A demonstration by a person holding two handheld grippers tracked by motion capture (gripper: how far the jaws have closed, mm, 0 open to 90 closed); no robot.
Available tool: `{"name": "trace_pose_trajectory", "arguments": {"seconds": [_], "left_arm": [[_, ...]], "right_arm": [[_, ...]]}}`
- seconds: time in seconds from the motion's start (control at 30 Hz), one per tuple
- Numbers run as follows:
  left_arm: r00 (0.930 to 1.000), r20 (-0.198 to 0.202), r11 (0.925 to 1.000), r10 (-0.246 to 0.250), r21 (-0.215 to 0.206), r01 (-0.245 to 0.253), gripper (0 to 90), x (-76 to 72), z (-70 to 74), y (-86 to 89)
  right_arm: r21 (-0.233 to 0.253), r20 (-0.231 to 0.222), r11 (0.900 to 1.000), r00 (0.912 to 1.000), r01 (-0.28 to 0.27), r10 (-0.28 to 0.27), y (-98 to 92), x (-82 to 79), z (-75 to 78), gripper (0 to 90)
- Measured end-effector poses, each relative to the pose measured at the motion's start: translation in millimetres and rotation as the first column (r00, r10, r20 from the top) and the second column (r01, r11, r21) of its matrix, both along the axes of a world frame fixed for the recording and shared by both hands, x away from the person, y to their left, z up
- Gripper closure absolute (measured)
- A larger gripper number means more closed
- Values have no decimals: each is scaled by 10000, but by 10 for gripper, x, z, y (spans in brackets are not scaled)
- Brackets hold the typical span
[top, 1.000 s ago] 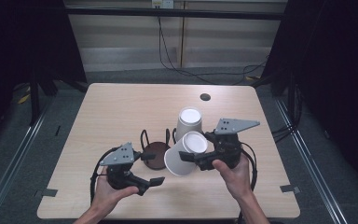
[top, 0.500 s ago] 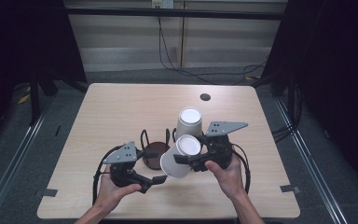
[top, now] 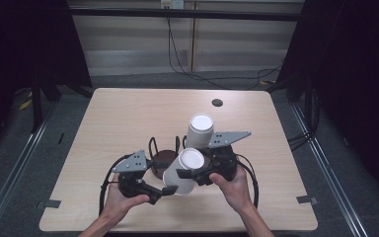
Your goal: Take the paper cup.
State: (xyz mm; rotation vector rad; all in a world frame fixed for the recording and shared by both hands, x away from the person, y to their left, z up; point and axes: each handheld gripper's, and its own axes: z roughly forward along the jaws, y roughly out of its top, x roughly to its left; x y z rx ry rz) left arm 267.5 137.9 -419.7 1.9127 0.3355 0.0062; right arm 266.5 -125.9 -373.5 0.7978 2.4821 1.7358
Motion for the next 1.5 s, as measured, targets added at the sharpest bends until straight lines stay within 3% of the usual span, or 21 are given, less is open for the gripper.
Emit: {"name": "trace_pose_trajectory", "arguments": {"seconds": [0.53, 0.8, 0.93, 1.13, 1.27, 1.5], "left_arm": [[9984, -116, 9980, -553, 313, 557, 93, 12, -98, -144], [9987, 1, 9962, -502, 712, 501, 100, -5, -152, -209], [9991, 35, 9954, -412, 865, 407, 66, -15, -182, -223], [9989, 145, 9963, -438, 752, 426, 111, -29, -157, -191], [9986, 142, 9950, -519, 857, 505, 162, -35, -139, -171], [9983, 43, 9927, -590, 1061, 582, 174, -37, -123, -149]], "right_arm": [[27, -209, 9989, 9987, -473, 473, 170, -20, -51, 246], [-33, -218, 9983, 9981, -579, 578, 241, -24, -65, 246], [174, -199, 9983, 9982, -565, 568, 221, -24, -47, 246], [311, -176, 9978, 9981, -578, 584, 203, -29, -42, 246], [473, -494, 9977, 9975, -488, 511, 205, -12, -67, 236], [459, -463, 9974, 9973, -548, 570, 219, -21, -67, 204]]}}
